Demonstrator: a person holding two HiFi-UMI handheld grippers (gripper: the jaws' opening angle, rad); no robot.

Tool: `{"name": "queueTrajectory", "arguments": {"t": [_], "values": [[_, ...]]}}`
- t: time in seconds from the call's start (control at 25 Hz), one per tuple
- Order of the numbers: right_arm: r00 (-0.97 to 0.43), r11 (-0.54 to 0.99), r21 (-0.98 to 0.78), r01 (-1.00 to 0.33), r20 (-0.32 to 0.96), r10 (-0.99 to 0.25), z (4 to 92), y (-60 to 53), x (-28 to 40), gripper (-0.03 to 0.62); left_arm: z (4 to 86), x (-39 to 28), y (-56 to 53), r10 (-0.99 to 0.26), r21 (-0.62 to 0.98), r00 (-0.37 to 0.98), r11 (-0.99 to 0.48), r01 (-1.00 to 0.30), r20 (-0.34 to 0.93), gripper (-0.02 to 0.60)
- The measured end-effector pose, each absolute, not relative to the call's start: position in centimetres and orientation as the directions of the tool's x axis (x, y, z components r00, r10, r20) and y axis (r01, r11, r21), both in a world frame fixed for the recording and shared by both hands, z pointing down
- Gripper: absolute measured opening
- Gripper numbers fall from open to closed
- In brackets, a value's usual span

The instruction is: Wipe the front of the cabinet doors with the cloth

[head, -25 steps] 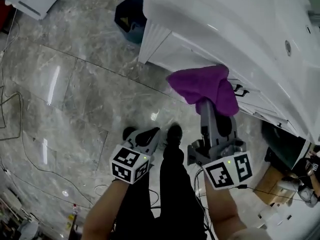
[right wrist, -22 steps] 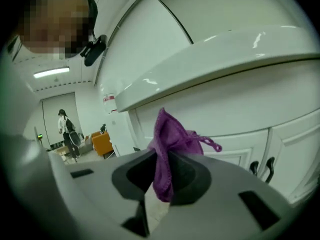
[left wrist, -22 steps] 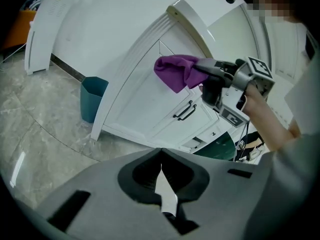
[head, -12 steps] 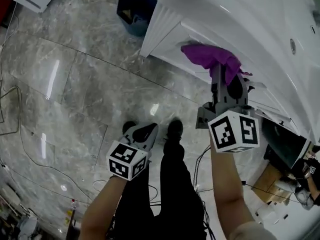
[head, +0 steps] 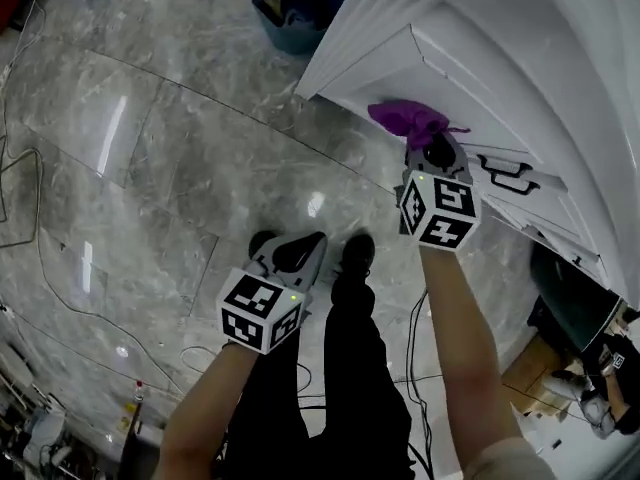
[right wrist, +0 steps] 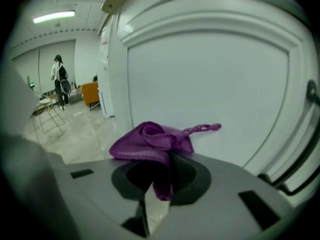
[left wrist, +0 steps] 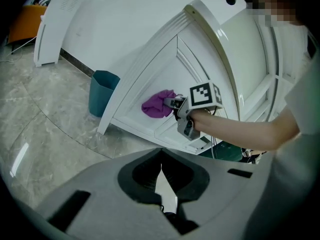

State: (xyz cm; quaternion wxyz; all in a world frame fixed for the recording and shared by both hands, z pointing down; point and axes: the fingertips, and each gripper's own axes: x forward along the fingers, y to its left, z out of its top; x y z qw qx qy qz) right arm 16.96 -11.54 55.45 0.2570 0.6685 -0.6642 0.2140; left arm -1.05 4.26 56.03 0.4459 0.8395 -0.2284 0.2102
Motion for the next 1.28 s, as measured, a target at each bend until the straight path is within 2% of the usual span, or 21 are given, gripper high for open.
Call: {"name": "queueTrajectory", "arguments": {"t": [0.44, 0.64, 0.72, 0.8, 0.92, 1.04, 1.16, 1.28], "values": [[0.062, 0.135, 0.154, -0.979, 0.852, -0.519, 74.3, -9.7, 18.1, 0.058, 62.0, -2.2, 6.6, -0.169, 0.654, 0.791, -0.476, -0.587, 0.587, 0.020], [0.086, 0.121, 0.163, -0.979, 0.871, -0.483, 76.0, -9.8, 18.1, 0.058, 62.6, -2.9, 6.8, -0.168, 0.643, 0.779, -0.476, -0.600, 0.604, 0.020], [0.051, 0.131, 0.135, -0.982, 0.860, -0.507, 73.4, -10.1, 17.2, 0.058, 61.7, -2.8, 6.6, -0.177, 0.645, 0.781, -0.471, -0.601, 0.598, 0.020], [-0.020, 0.113, 0.061, -0.992, 0.797, -0.603, 67.8, -10.4, 15.3, 0.058, 60.4, -2.6, 6.2, -0.185, 0.650, 0.785, -0.467, -0.600, 0.592, 0.020], [-0.116, 0.053, -0.120, -0.991, 0.613, -0.781, 54.9, -10.5, 11.7, 0.058, 57.6, -1.9, 5.3, -0.200, 0.654, 0.791, -0.466, -0.596, 0.578, 0.020], [-0.144, 0.064, -0.206, -0.977, 0.405, -0.903, 42.4, -10.5, 9.2, 0.058, 54.8, -1.3, 4.3, -0.210, 0.649, 0.800, -0.487, -0.584, 0.563, 0.020], [-0.138, 0.074, -0.230, -0.970, 0.275, -0.951, 35.1, -11.7, 8.1, 0.059, 53.0, -1.4, 3.2, -0.212, 0.636, 0.806, -0.516, -0.573, 0.553, 0.020], [-0.114, 0.055, -0.235, -0.971, 0.245, -0.963, 33.6, -13.9, 8.5, 0.060, 52.3, -1.6, 2.4, -0.219, 0.630, 0.806, -0.525, -0.573, 0.550, 0.020]]}}
